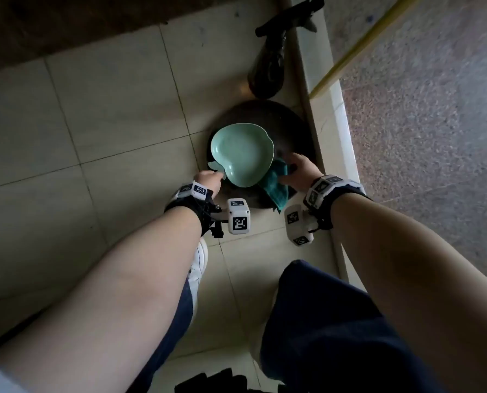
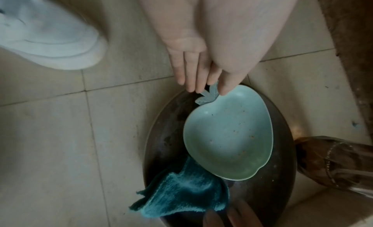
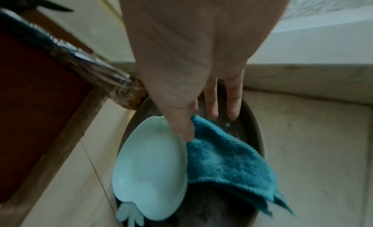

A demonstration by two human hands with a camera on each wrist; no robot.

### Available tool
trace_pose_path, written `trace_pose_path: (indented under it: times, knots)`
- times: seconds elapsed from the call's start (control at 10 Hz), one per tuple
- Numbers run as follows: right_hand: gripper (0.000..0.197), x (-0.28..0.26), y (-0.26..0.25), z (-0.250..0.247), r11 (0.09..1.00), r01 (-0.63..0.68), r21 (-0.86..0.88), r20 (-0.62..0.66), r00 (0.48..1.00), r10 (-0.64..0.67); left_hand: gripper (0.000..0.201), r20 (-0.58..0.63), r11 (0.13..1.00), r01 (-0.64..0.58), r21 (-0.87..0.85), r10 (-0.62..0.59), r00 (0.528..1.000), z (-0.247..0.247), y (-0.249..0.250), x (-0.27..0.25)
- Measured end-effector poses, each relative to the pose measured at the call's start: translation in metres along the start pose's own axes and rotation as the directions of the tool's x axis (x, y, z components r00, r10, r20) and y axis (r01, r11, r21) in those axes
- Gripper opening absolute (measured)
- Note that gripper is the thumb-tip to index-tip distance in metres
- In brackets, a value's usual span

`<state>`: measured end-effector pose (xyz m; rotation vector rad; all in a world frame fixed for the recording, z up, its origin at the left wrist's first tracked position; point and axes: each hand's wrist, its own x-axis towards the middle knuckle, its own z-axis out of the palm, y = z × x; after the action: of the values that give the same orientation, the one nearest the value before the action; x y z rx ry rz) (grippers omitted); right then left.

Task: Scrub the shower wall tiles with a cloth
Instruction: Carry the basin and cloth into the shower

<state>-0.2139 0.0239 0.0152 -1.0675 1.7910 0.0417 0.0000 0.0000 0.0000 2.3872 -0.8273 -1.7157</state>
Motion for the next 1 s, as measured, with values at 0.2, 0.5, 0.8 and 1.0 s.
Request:
trace_pose_path:
  times: [0.2, 0.5, 0.8, 1.0]
  knots:
    - [0.068, 0.037, 0.007, 0.007, 0.954, 0.088, -0.288, 0.123, 0.991, -0.055, 0.023, 0.01, 0.997, 0.032, 0.073, -0.033, 0.999, 0.011, -0.002, 0.034]
    - [0.054, 0.055, 0.002, 0.011, 0.898, 0.059, -0.437, 0.111, 0.994, -0.011, 0.025, -0.067, 0.958, 0.069, 0.279, -0.053, 0.996, 0.009, 0.011, 0.033]
    - [0.049, 0.048, 0.006, 0.009, 0.94, 0.009, -0.341, 0.063, 0.998, 0.013, 0.047, -0.02, 0.982, 0.103, 0.157, -0.101, 0.995, 0.005, 0.0, 0.034]
    - [0.049, 0.044, 0.007, 0.005, 0.956, -0.037, -0.291, 0.062, 0.996, 0.057, 0.087, -0.01, 0.996, 0.09, 0.009, -0.09, 0.996, 0.016, -0.026, 0.075]
